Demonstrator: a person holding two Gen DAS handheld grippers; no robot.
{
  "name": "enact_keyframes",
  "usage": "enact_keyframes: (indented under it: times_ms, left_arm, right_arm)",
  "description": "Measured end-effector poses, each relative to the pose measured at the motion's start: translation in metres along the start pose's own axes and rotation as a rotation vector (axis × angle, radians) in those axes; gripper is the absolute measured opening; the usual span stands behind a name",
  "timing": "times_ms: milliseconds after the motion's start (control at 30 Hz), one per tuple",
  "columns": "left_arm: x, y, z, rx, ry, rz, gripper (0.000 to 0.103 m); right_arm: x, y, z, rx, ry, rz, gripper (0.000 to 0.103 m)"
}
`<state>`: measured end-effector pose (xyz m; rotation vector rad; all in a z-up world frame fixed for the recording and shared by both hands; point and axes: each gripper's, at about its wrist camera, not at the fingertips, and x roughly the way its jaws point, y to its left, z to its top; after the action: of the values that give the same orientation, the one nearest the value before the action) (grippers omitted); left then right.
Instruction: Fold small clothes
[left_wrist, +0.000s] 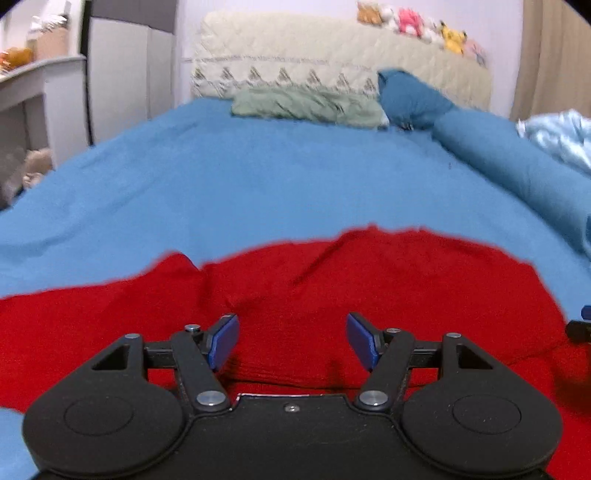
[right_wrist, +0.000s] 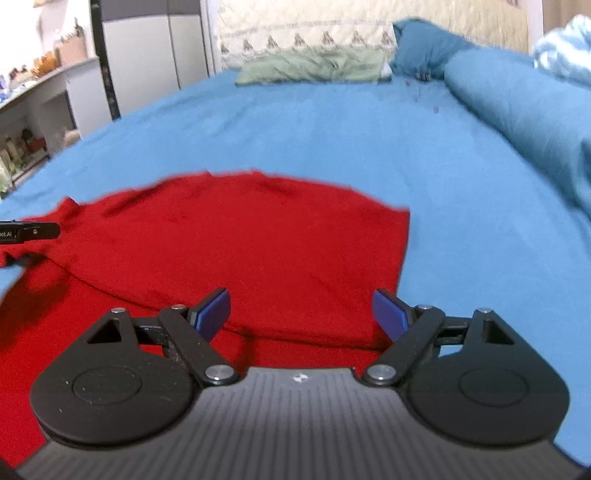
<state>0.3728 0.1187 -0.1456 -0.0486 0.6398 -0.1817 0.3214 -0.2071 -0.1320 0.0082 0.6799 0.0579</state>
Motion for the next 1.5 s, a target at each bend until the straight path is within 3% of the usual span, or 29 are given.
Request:
enact_keyframes:
  times_ms: [100,133,167,233,367,533,767,933,1067,1233,1300,1333,1367,1400,1433,1500]
  left_arm:
    - [-0.046,0.008,0.016,-0.024,-0.038,0.039,0.084]
    - [-0.062,0.012,0.021,-0.029,-0.047,0.060,0.100]
    - [-0.075,0.015,0.025,-0.033,-0.060,0.087,0.103]
    - [-0.102,0.027,0.033,-0.037,-0.102,0.111,0.103]
    - [-0.135,0.064,0.041,-0.110,-0.094,0.176,0.103]
    - [-0.154,0.128,0.030,-0.227,-0.090,0.264,0.103]
    - [-0.146,0.231,-0.011,-0.417,-0.018,0.376,0.103]
    - [-0.123,0.284,-0.045,-0.545,0.024,0.400,0.101]
    - [-0.106,0.310,-0.066,-0.622,0.020,0.371,0.090]
    - [-0.090,0.321,-0.072,-0.622,-0.040,0.384,0.090]
    - [-0.082,0.319,-0.065,-0.589,-0.051,0.392,0.083]
    - [-0.077,0.320,-0.061,-0.575,-0.049,0.402,0.067]
    - [-0.072,0.321,-0.059,-0.563,-0.045,0.423,0.044]
    - [-0.067,0.322,-0.056,-0.558,-0.040,0.439,0.031]
    - [-0.066,0.324,-0.054,-0.570,-0.035,0.438,0.008]
    - [-0.070,0.324,-0.050,-0.612,-0.063,0.401,0.005]
  right_arm:
    - [-0.037,0.020,0.024,-0.029,-0.039,0.017,0.103]
    - [-0.050,0.028,0.033,-0.034,-0.053,0.034,0.103]
    - [-0.059,0.035,0.041,-0.036,-0.057,0.052,0.103]
    - [-0.074,0.051,0.058,-0.038,-0.059,0.081,0.103]
    - [-0.088,0.086,0.076,-0.057,-0.057,0.123,0.103]
    - [-0.073,0.140,0.082,-0.072,-0.024,0.198,0.103]
    - [-0.032,0.201,0.066,-0.065,0.057,0.275,0.103]
    - [-0.003,0.230,0.059,-0.078,0.105,0.289,0.103]
    - [0.014,0.239,0.053,-0.097,0.125,0.287,0.103]
    - [0.035,0.242,0.043,-0.088,0.153,0.266,0.103]
    - [0.041,0.243,0.039,-0.079,0.153,0.268,0.103]
    - [0.045,0.243,0.037,-0.079,0.154,0.266,0.103]
    - [0.047,0.243,0.036,-0.079,0.157,0.264,0.103]
    - [0.050,0.242,0.034,-0.076,0.160,0.262,0.103]
    - [0.053,0.242,0.032,-0.071,0.163,0.261,0.103]
    - [0.055,0.239,0.028,-0.060,0.163,0.257,0.103]
